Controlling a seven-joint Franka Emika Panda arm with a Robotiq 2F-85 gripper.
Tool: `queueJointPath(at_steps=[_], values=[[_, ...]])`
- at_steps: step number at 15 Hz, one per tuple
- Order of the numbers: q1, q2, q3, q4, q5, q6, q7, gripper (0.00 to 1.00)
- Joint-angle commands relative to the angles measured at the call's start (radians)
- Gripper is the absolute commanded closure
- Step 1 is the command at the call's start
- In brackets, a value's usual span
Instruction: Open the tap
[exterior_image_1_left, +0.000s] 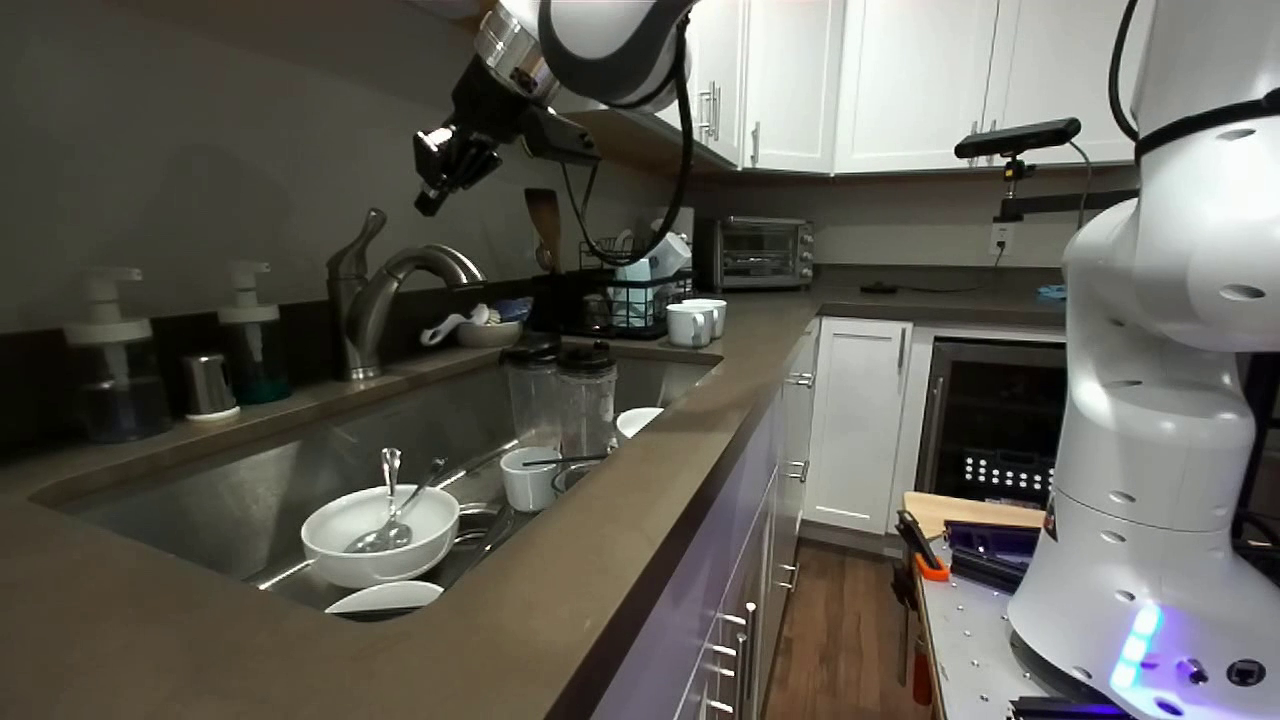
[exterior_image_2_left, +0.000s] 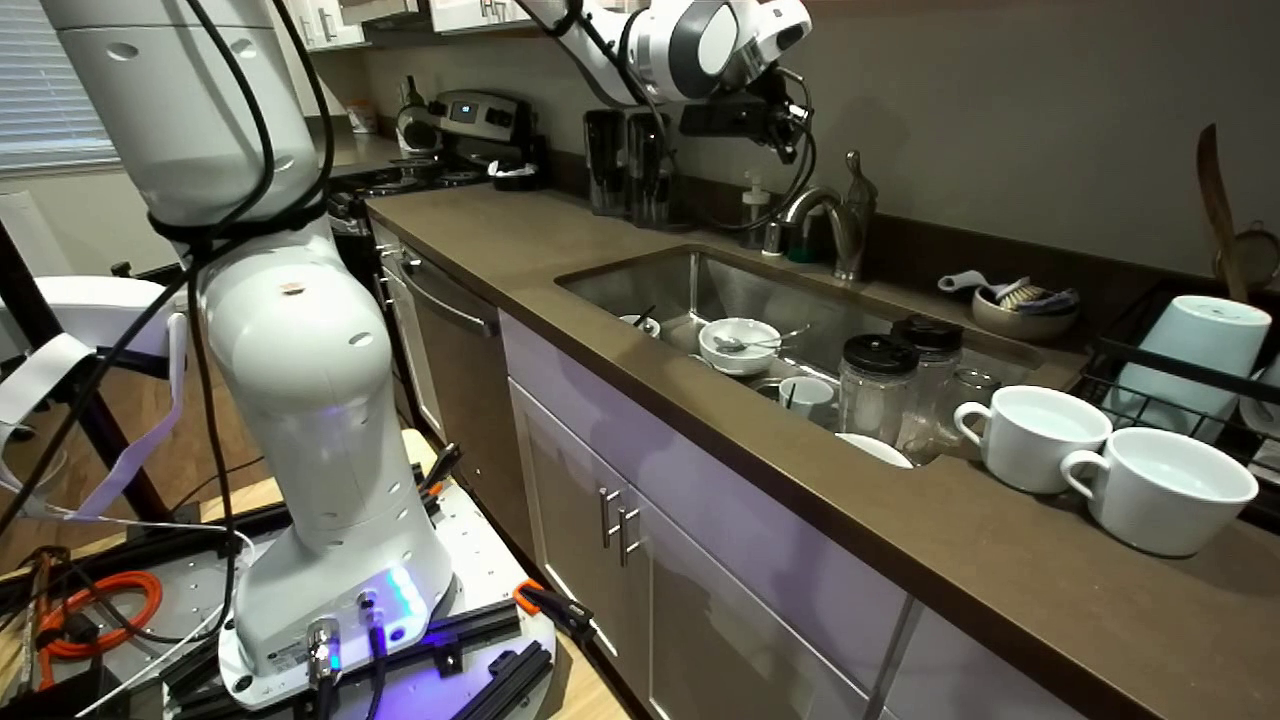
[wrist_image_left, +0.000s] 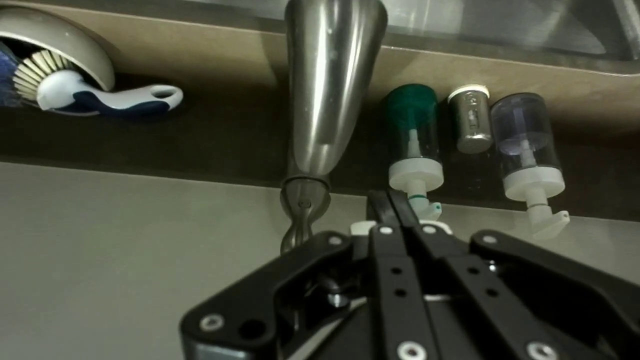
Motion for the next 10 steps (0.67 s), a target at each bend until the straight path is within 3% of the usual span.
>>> queueJointPath(at_steps=[1,10], values=[[-0.006,0.079,-0.001,0.091,-0.072,0.025,0.020,0.98],[0.009,0.223,-0.055,0.266,-0.155,-0.017,0.051,0.97]])
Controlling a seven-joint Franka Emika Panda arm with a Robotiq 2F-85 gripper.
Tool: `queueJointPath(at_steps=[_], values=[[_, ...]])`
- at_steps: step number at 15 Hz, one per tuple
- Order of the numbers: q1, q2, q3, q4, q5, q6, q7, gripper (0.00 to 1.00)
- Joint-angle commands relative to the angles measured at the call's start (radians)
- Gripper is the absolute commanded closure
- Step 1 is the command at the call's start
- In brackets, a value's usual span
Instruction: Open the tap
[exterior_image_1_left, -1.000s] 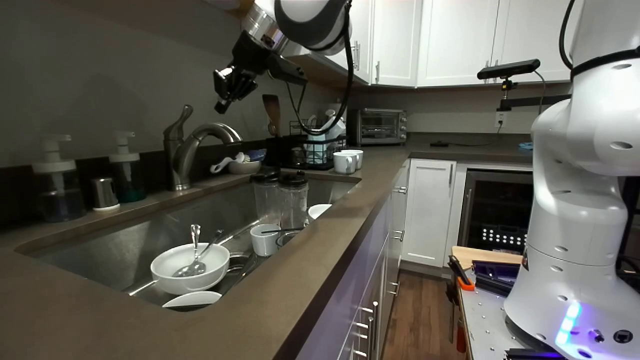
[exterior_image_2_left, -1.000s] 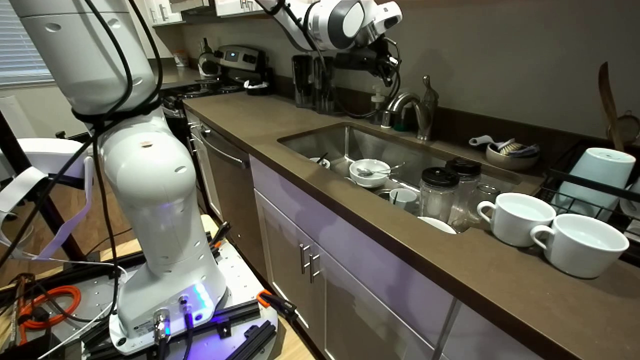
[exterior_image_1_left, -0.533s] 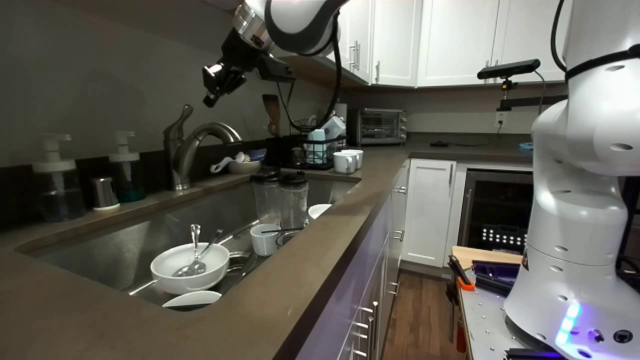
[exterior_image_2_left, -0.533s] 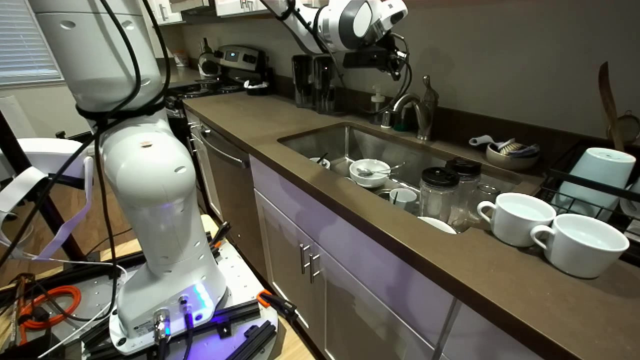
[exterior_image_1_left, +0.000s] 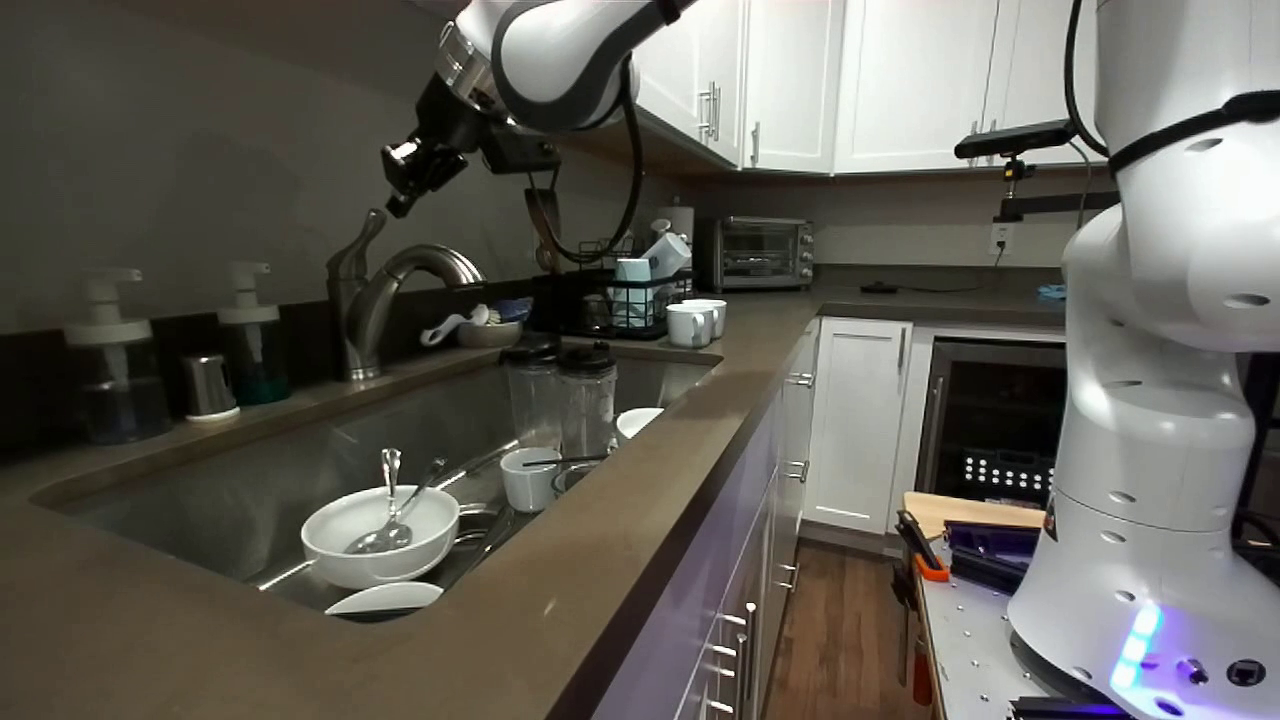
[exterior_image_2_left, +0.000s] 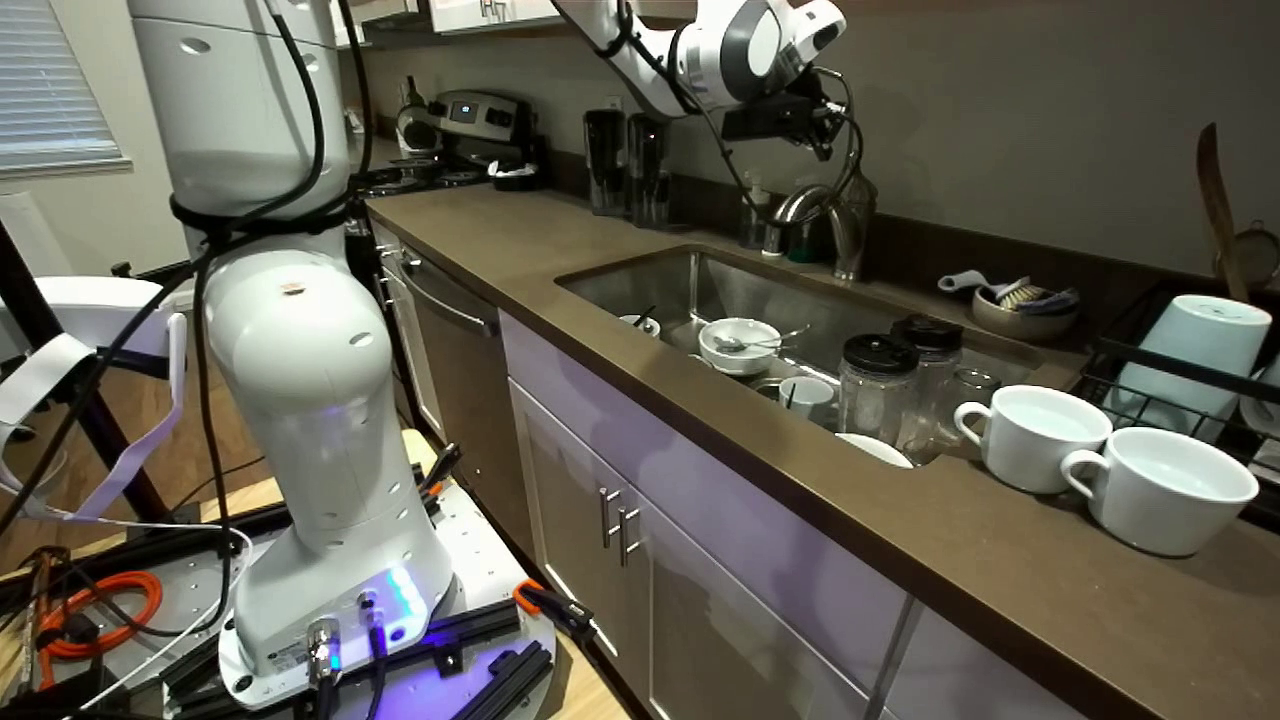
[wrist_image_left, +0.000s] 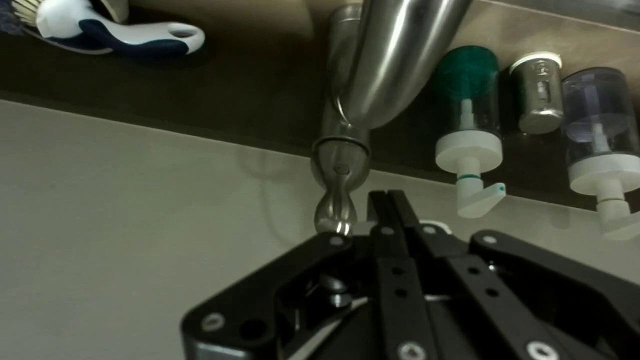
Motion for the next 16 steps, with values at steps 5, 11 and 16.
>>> queueJointPath(at_steps=[5,11,16], values=[[0.012,0.057,-0.033,0.055,-0.033,-0.023,0.031,0.98],[0.013,0.064,-0.039,0.059,-0.024,-0.010,0.031,0.98],[0.013,0.079,-0.029,0.081,-0.007,-0.009,0.022,0.98]])
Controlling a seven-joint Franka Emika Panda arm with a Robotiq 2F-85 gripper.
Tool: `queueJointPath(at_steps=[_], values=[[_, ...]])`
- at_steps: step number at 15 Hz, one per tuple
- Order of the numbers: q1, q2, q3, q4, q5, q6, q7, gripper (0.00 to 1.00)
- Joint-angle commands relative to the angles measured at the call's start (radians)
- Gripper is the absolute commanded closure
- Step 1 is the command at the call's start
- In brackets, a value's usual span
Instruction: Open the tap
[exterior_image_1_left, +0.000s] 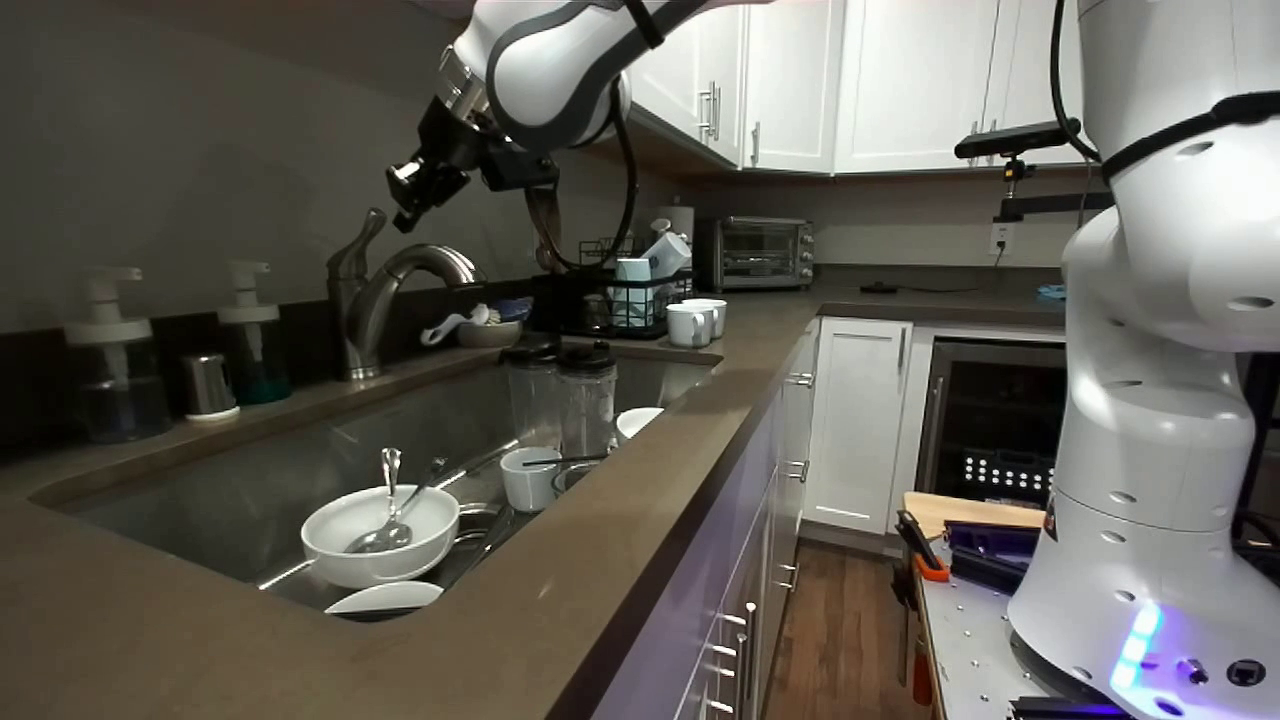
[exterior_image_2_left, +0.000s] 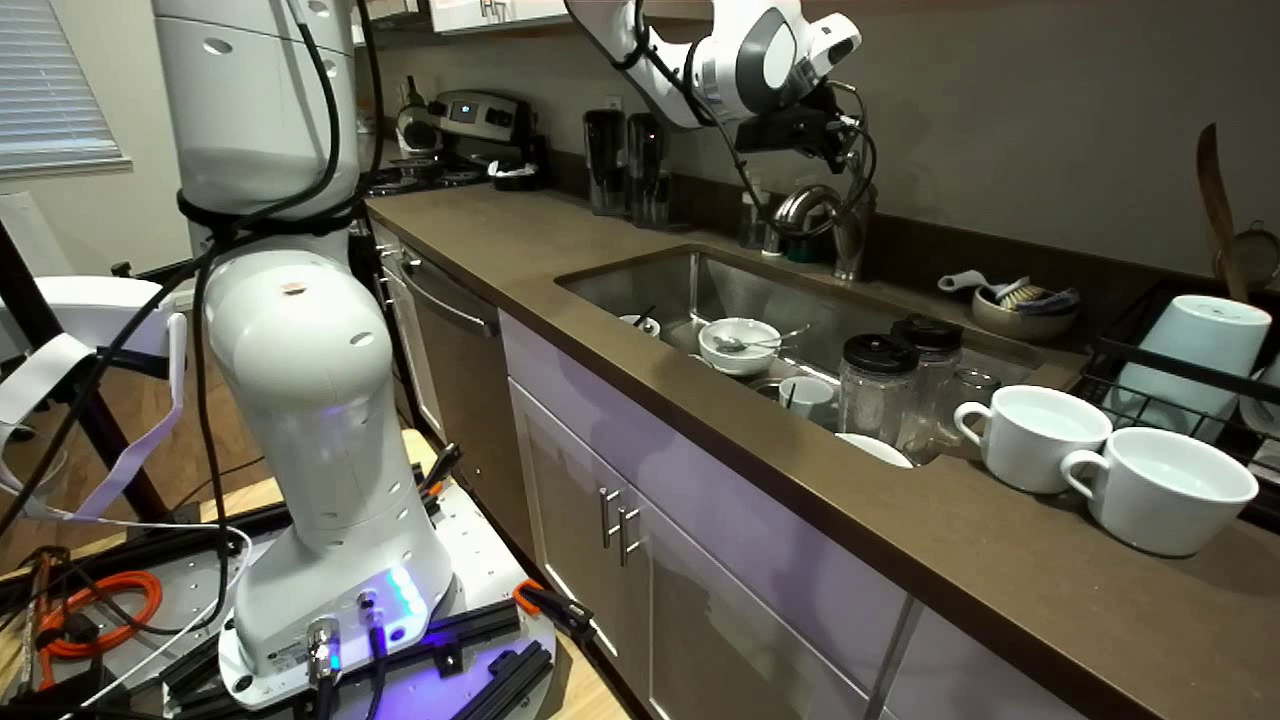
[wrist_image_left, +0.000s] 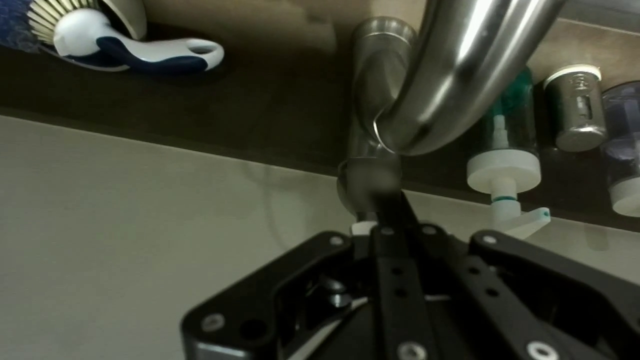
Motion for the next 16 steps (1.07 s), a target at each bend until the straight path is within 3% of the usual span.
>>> queueJointPath(at_steps=[1,16], values=[[0.009,0.026,0.000,0.046,0.000,-0.002,0.018,0.98],[0.007,0.069,0.019,0.104,0.026,-0.036,-0.014,0.98]])
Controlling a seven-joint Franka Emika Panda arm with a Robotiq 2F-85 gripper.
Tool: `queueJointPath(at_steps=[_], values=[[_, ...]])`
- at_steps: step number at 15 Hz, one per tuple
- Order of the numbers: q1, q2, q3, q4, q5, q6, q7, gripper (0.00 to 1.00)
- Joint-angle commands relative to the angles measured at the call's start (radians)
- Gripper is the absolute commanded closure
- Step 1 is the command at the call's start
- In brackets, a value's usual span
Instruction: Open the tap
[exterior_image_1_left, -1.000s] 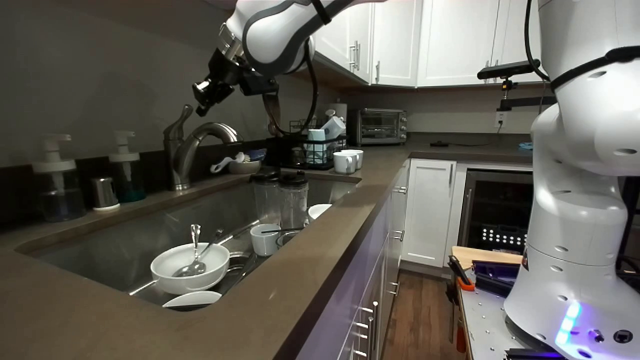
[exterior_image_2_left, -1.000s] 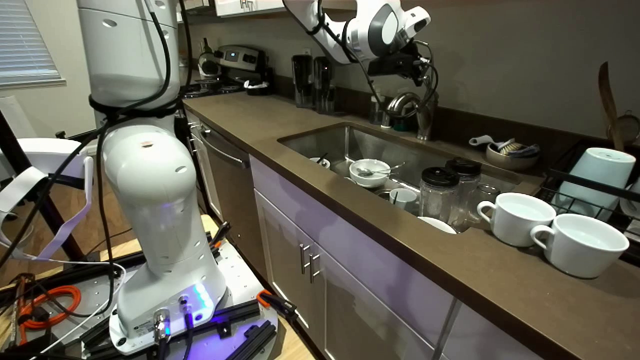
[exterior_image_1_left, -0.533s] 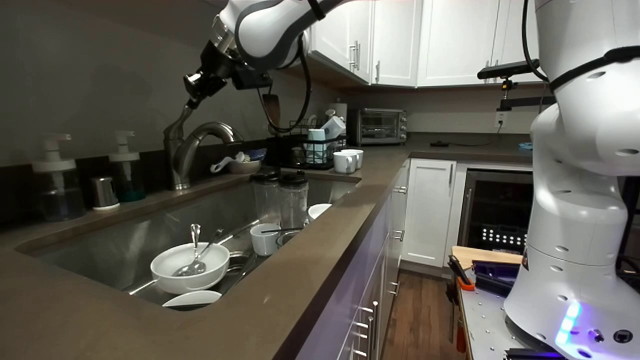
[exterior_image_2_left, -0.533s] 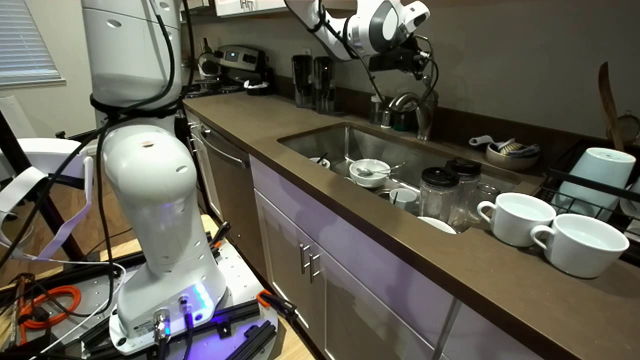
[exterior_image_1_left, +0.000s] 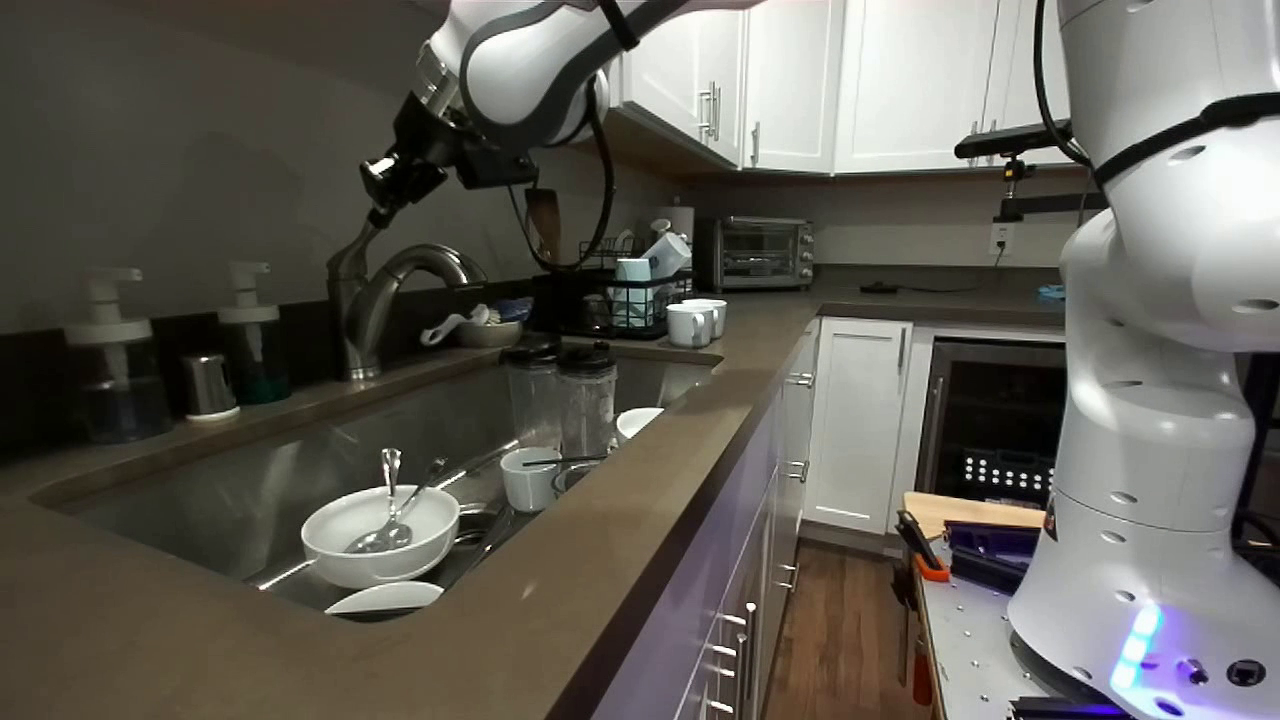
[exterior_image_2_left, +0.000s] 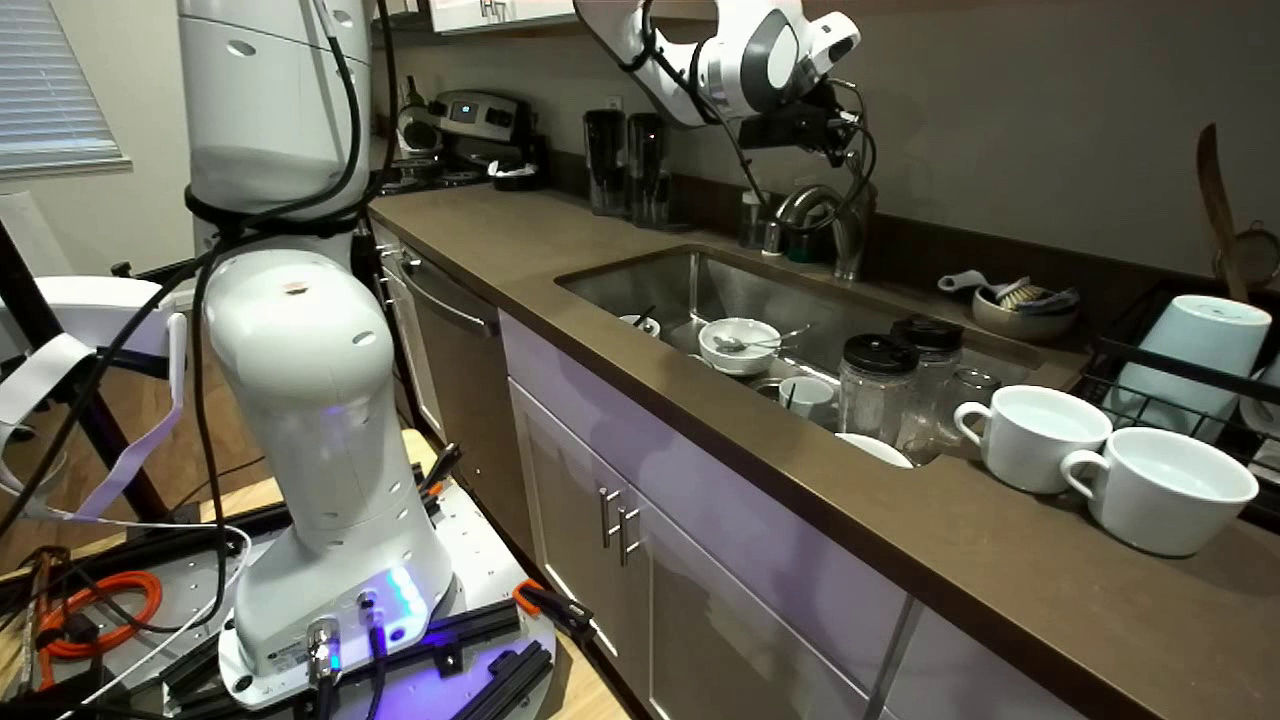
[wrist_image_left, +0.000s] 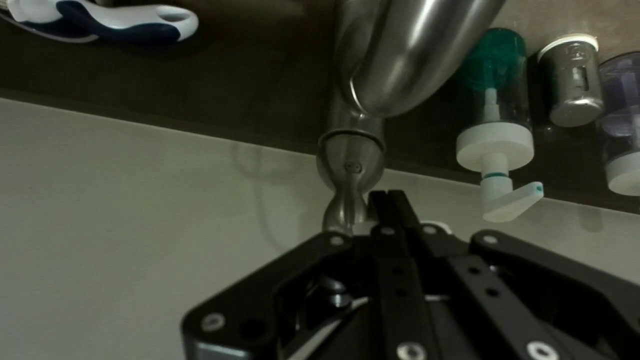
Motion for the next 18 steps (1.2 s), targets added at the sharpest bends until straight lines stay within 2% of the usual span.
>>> queueJointPath(at_steps=[1,4,11,18], values=[[0.006,0.009,-0.004,0.021,0.031,-0.039,-0.030,0.97],[0.004,0.011,-0.009,0.026,-0.011,-0.066,0.005,0.98],[0.018,0.035,-0.042,0.061,-0.051,-0.034,0.037,0.98],[0.027,0.062,-0.049,0.093,-0.040,-0.024,0.033,0.98]])
